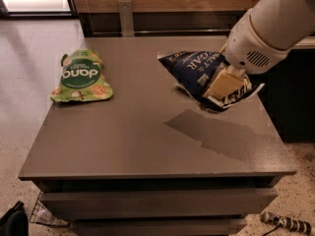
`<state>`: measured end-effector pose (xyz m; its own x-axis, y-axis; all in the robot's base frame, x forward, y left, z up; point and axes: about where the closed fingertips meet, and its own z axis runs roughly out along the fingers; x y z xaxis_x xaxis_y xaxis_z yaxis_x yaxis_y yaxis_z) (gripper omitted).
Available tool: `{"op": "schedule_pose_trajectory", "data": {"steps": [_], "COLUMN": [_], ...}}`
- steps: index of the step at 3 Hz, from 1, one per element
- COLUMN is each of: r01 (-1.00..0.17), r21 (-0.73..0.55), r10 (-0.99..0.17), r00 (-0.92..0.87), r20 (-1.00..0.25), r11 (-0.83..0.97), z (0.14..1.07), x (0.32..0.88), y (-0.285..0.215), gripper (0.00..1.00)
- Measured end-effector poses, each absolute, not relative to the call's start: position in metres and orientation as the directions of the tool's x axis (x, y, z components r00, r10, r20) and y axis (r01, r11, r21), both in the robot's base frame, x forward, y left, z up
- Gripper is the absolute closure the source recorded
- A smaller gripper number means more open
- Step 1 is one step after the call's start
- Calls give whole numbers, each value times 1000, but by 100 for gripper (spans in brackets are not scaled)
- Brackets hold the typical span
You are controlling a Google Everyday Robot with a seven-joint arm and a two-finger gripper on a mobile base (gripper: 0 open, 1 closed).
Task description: Move blue chip bag near green rice chip bag
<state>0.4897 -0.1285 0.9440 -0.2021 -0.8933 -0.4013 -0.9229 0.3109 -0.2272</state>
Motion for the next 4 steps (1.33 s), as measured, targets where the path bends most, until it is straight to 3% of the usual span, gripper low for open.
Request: {"op": "schedule_pose_trajectory", "data": {"steps": [2,4], "r01": [-904,-780], "r21": [-295,-390], "r10": [-809,-731], "r00": [-86,-123], "r20": [-582,-671], "r11": [309,489], "z": [985,992], "x": [580,643], "y": [-104,-81], "gripper": [100,100]}}
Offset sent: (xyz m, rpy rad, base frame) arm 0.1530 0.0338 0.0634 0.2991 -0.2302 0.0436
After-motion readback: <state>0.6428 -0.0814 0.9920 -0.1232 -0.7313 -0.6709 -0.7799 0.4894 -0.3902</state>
